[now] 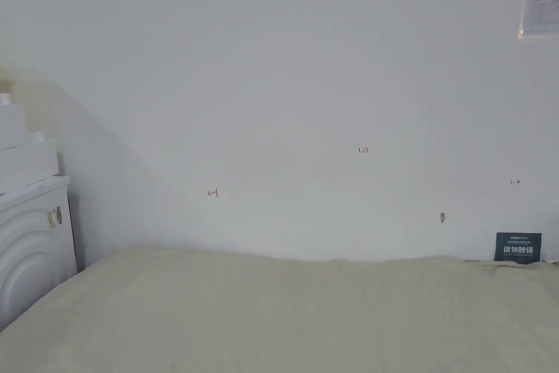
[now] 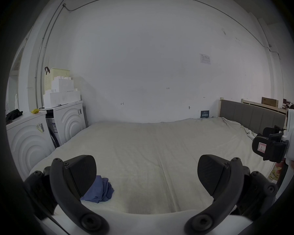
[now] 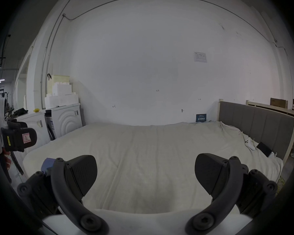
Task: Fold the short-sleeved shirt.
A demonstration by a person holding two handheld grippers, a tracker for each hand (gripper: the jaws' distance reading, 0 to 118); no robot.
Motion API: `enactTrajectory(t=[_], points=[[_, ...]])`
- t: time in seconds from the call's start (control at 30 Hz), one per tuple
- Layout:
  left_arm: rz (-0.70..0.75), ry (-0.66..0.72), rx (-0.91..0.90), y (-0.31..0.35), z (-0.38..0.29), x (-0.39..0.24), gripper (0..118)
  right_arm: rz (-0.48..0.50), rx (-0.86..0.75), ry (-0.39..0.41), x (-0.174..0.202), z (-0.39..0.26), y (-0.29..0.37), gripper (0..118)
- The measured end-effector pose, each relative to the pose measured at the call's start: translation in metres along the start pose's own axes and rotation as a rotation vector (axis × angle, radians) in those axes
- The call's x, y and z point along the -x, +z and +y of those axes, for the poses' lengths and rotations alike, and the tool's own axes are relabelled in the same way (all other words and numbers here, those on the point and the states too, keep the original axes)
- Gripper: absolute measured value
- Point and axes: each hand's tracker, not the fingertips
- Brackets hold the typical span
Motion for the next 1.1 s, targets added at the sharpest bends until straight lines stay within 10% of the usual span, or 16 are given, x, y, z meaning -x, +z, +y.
enactTrajectory(t=[1.1], points=[[-0.010,0.006,0.012,-0.0016,-0.0023,0.0035,118,0.011,0.025,-0.008,0.0015,-0.0013,-0.0020,115]])
